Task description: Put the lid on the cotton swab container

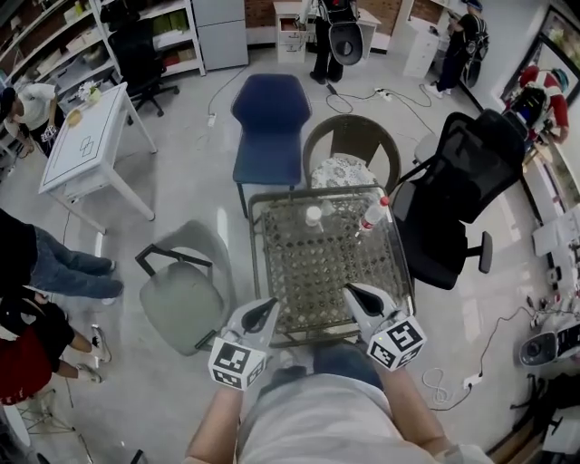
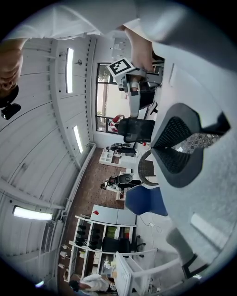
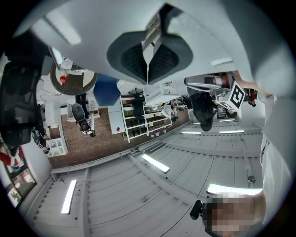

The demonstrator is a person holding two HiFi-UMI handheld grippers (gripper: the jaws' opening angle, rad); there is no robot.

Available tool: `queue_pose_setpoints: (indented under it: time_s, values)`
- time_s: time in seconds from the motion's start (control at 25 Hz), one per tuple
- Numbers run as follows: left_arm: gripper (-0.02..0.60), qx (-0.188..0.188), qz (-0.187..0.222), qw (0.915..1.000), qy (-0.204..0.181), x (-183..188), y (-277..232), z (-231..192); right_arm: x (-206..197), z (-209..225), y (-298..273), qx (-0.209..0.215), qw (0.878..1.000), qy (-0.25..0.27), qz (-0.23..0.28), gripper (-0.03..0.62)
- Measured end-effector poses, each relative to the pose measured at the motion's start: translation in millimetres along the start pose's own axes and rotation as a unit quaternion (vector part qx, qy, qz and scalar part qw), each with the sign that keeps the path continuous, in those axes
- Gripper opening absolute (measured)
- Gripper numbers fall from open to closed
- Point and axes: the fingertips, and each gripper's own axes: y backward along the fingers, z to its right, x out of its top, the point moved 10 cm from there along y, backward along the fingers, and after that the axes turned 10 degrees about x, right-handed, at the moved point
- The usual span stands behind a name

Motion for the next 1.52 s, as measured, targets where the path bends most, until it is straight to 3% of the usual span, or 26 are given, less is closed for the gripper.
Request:
queue_pose_setpoints:
  time_s: [0.76,1.16,1.52]
  values:
    - [0.009,0.051,-0.067,0.9962,0.023,-4,-145,-18,-12,158,-64,0.048,0.996,-0.045,-0.058,0.011]
    - [0.009,0.079,-0.118,0.9883,0.054,-47,-214,-27,-42,232,-105,0.047,0.993,-0.067,-0.083,0.011]
    - [0.009,0.101,-0.150,0.9817,0.060,-94,-276,-45,-78,290,-148,0.047,0.990,-0.073,-0.112,0.012]
